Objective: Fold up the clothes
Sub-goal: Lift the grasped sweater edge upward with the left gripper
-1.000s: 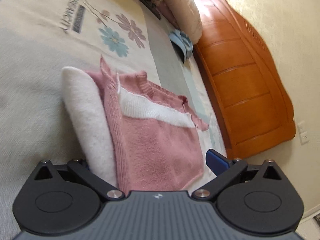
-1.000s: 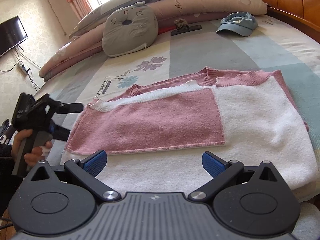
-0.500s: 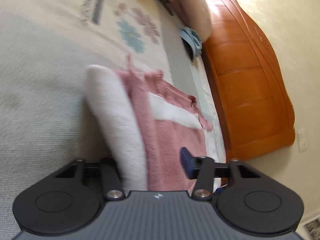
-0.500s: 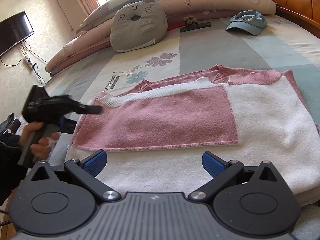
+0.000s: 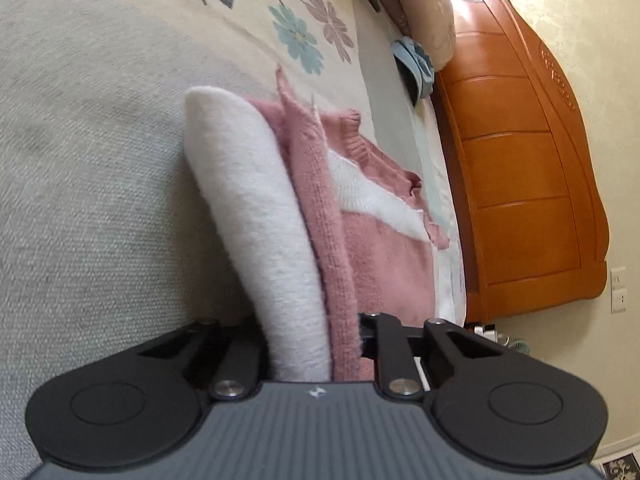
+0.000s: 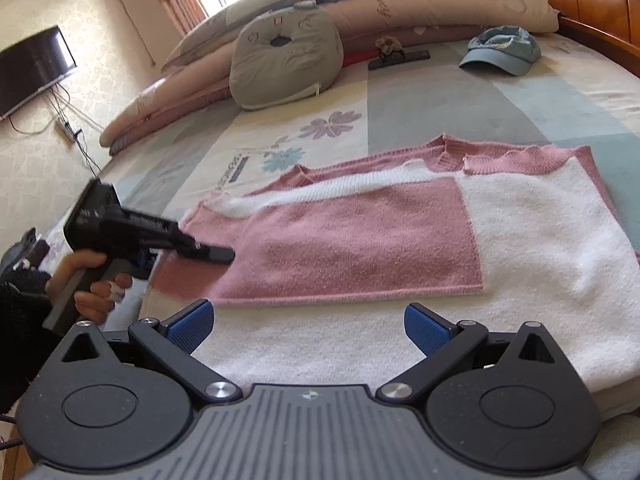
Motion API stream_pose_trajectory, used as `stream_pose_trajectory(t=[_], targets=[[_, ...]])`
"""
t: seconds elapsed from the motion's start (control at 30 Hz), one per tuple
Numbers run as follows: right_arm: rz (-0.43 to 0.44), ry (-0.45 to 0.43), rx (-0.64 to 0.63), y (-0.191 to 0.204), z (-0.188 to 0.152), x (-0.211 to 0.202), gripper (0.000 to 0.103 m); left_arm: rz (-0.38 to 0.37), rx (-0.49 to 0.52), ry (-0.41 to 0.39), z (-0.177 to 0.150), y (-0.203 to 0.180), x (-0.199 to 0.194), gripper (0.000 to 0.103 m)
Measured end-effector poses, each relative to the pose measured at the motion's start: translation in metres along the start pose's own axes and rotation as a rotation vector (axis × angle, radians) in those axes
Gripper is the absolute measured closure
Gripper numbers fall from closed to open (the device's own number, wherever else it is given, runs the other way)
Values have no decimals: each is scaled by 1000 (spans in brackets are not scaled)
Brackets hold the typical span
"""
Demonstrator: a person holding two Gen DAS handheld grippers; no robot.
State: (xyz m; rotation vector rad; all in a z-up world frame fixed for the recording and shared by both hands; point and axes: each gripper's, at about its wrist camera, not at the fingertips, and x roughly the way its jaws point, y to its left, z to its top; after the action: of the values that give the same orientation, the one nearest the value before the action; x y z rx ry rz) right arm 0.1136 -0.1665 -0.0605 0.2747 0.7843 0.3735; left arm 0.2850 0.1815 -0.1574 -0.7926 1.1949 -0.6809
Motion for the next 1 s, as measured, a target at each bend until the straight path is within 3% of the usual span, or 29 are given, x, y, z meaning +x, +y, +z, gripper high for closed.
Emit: stream_pose_trajectory(t=[0.23,0.43,0.7,1.0], targets=[[110,0,21,-12,24,24,0,25,31,-38,-3,-5,-1,85],[140,22,25,-4,43,61,0,22,40,-48,-5,-2,-6,85],[82,14,29,-10,47,102,0,17,36,-53,-5,-1,-4,85],[48,-47,26,-17,87,144,0,11,49,-48,-3,-1,-4,85]])
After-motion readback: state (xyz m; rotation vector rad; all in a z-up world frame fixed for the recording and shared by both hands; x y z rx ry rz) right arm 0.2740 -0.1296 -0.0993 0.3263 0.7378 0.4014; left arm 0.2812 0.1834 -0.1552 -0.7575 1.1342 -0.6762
